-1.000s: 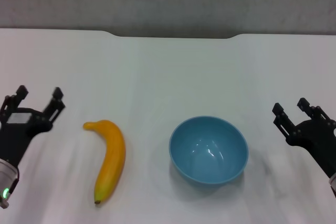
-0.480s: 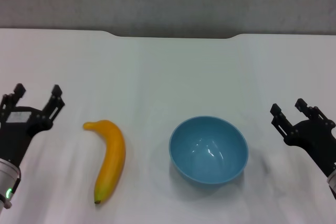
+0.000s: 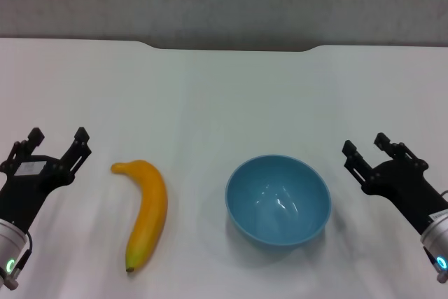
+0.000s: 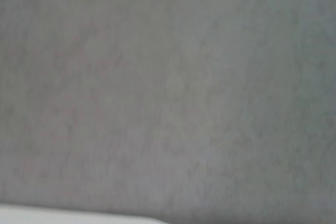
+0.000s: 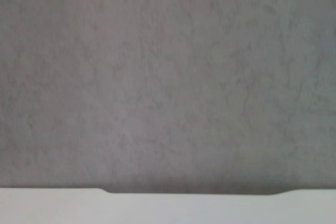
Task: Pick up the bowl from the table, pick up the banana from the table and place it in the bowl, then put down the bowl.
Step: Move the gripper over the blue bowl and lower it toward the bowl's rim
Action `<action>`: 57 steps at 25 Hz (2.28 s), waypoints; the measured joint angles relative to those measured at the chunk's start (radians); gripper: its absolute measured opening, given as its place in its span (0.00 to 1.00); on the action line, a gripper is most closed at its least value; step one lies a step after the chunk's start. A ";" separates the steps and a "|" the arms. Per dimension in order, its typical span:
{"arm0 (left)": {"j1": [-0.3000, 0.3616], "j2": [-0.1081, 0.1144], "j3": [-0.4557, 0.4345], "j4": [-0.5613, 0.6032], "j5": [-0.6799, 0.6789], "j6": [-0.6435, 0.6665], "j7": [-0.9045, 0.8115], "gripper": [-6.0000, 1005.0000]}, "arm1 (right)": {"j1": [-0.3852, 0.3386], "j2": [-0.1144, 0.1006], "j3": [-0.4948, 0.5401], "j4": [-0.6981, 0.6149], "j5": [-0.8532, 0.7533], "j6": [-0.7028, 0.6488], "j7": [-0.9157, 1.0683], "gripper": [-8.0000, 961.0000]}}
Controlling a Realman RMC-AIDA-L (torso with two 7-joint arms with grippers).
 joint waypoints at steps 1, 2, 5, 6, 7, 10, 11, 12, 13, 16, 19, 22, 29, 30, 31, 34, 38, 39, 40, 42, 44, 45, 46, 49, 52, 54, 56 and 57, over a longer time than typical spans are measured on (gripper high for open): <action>0.001 0.007 -0.003 -0.009 0.003 -0.029 -0.041 0.86 | -0.001 -0.005 0.003 0.021 -0.001 0.024 0.000 0.69; 0.001 0.015 -0.005 -0.019 0.006 -0.055 -0.075 0.86 | -0.002 -0.009 0.006 0.040 -0.004 0.041 -0.001 0.69; 0.001 0.039 -0.006 -0.050 0.025 -0.111 -0.138 0.86 | -0.014 -0.036 0.039 0.141 -0.038 0.146 -0.008 0.70; 0.001 0.047 -0.007 -0.070 0.037 -0.133 -0.149 0.86 | -0.019 -0.047 0.058 0.179 -0.056 0.193 -0.010 0.70; 0.008 0.064 -0.007 -0.120 0.049 -0.187 -0.160 0.86 | -0.027 -0.058 0.084 0.227 -0.082 0.258 -0.011 0.70; 0.021 0.081 -0.007 -0.192 0.053 -0.263 -0.163 0.86 | -0.076 -0.079 0.229 0.420 -0.235 0.548 -0.012 0.70; 0.027 0.090 -0.008 -0.231 0.056 -0.304 -0.163 0.86 | -0.076 -0.079 0.229 0.420 -0.235 0.548 -0.012 0.70; 0.035 0.100 -0.010 -0.279 0.059 -0.355 -0.162 0.86 | -0.090 -0.076 0.263 0.464 -0.276 0.613 -0.012 0.70; 0.040 0.106 -0.015 -0.317 0.062 -0.399 -0.160 0.86 | -0.110 -0.068 0.306 0.521 -0.333 0.699 -0.012 0.70; 0.073 0.118 -0.063 -0.455 0.081 -0.562 -0.155 0.86 | -0.152 -0.035 0.393 0.653 -0.457 0.887 -0.013 0.70; 0.104 0.112 -0.117 -0.551 0.120 -0.702 -0.145 0.86 | -0.172 -0.007 0.433 0.767 -0.524 1.050 -0.043 0.69; 0.117 0.092 -0.175 -0.630 0.131 -0.860 -0.107 0.86 | -0.162 -0.002 0.440 0.825 -0.525 1.170 -0.075 0.69; 0.110 0.026 -0.271 -0.663 0.127 -1.052 0.008 0.86 | -0.146 0.001 0.447 0.827 -0.506 1.241 -0.069 0.69; 0.110 0.015 -0.284 -0.667 0.127 -1.066 0.030 0.86 | -0.146 0.001 0.450 0.820 -0.502 1.243 -0.069 0.69; 0.112 0.007 -0.292 -0.670 0.126 -1.074 0.048 0.86 | -0.144 0.002 0.454 0.812 -0.500 1.243 -0.069 0.70; 0.112 -0.001 -0.301 -0.671 0.122 -1.079 0.068 0.86 | -0.139 0.003 0.457 0.785 -0.484 1.238 -0.068 0.70; 0.109 -0.001 -0.301 -0.665 0.112 -1.081 0.071 0.86 | -0.121 0.005 0.443 0.733 -0.454 1.203 -0.068 0.69; 0.109 -0.001 -0.301 -0.665 0.112 -1.081 0.072 0.86 | -0.121 0.005 0.443 0.733 -0.454 1.203 -0.068 0.69; 0.109 -0.001 -0.301 -0.665 0.112 -1.081 0.074 0.86 | -0.119 0.005 0.439 0.727 -0.449 1.197 -0.068 0.69; 0.108 -0.001 -0.302 -0.665 0.112 -1.080 0.075 0.86 | -0.116 0.005 0.430 0.722 -0.442 1.193 -0.068 0.69; 0.108 -0.001 -0.302 -0.664 0.112 -1.080 0.075 0.86 | -0.115 0.005 0.423 0.722 -0.439 1.193 -0.068 0.69; 0.108 -0.001 -0.302 -0.664 0.112 -1.080 0.075 0.86 | -0.115 0.005 0.421 0.721 -0.438 1.193 -0.068 0.69; 0.108 -0.001 -0.302 -0.663 0.112 -1.078 0.075 0.86 | -0.115 0.005 0.421 0.720 -0.438 1.193 -0.068 0.69; 0.108 -0.001 -0.302 -0.663 0.112 -1.074 0.076 0.86 | -0.115 0.006 0.416 0.707 -0.438 1.193 -0.067 0.69; 0.108 -0.001 -0.302 -0.662 0.112 -1.074 0.076 0.86 | -0.115 0.006 0.407 0.706 -0.439 1.193 -0.067 0.70; 0.108 -0.001 -0.302 -0.662 0.113 -1.074 0.076 0.86 | -0.113 0.008 0.401 0.700 -0.439 1.194 -0.067 0.70; 0.108 -0.001 -0.302 -0.662 0.113 -1.074 0.076 0.86 | -0.107 0.008 0.399 0.688 -0.439 1.194 -0.065 0.70; 0.108 -0.001 -0.302 -0.662 0.113 -1.074 0.076 0.86 | -0.102 0.009 0.399 0.680 -0.439 1.194 -0.062 0.70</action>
